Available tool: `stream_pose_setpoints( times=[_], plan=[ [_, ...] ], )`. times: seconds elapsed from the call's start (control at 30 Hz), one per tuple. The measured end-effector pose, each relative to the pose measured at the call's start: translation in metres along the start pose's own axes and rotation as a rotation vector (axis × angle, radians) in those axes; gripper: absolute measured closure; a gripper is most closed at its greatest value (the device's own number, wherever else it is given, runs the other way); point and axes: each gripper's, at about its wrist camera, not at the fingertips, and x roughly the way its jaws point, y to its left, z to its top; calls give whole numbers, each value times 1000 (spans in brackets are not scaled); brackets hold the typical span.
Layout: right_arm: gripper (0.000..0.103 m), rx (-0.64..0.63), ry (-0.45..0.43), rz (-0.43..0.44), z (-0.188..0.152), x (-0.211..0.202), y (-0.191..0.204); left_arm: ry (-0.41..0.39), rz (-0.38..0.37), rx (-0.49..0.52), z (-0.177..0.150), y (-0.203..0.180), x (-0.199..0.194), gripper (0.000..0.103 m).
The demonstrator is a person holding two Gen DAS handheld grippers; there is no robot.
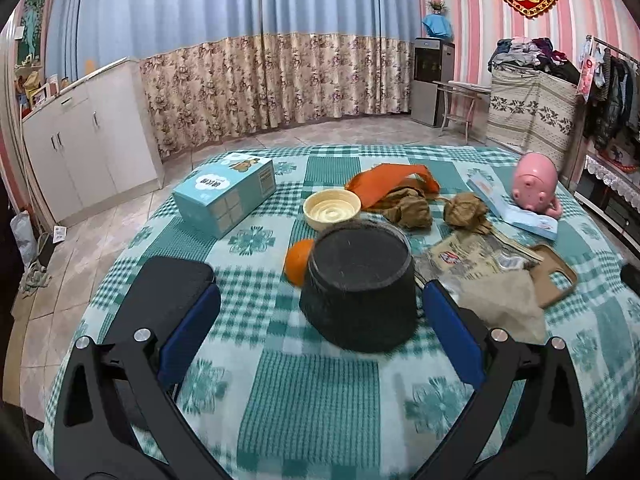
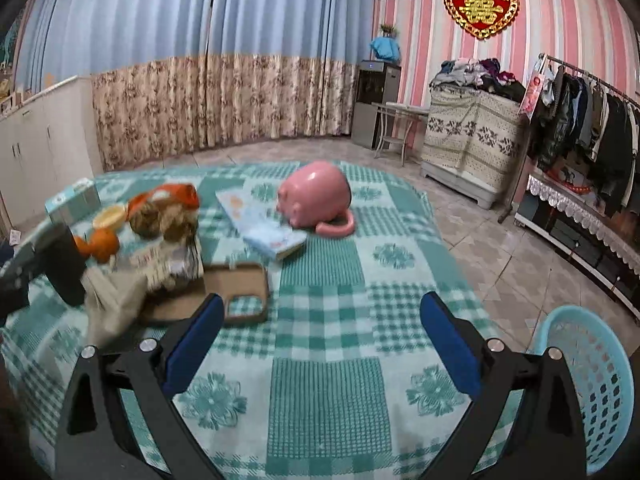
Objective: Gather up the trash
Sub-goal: 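Move both tools back over the table toward the black cup, then grasp the black cup rim with the left gripper while the right grasps the beige cloth bag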
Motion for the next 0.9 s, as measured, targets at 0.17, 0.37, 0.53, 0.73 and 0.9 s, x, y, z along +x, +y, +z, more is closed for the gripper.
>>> stream_pose_setpoints(
  times=[0.17, 0.37, 0.53, 0.73, 0.9],
  plan=[
    [7, 10, 35, 14, -6, 8, 1, 8, -41, -2, 8, -6, 19, 6],
    [7, 11, 34, 30, -1, 4, 20, 34, -110, 12, 10, -10, 31, 33],
    [7, -51, 47, 55, 2, 6, 53, 25, -99, 48, 10, -6, 22, 37],
    [7, -100, 41, 123, 4, -1, 93, -2, -38, 36, 6, 28, -11, 37],
    [7, -157, 104, 166, -4, 17, 125, -2, -7, 5, -10, 52, -25, 37]
  ],
)
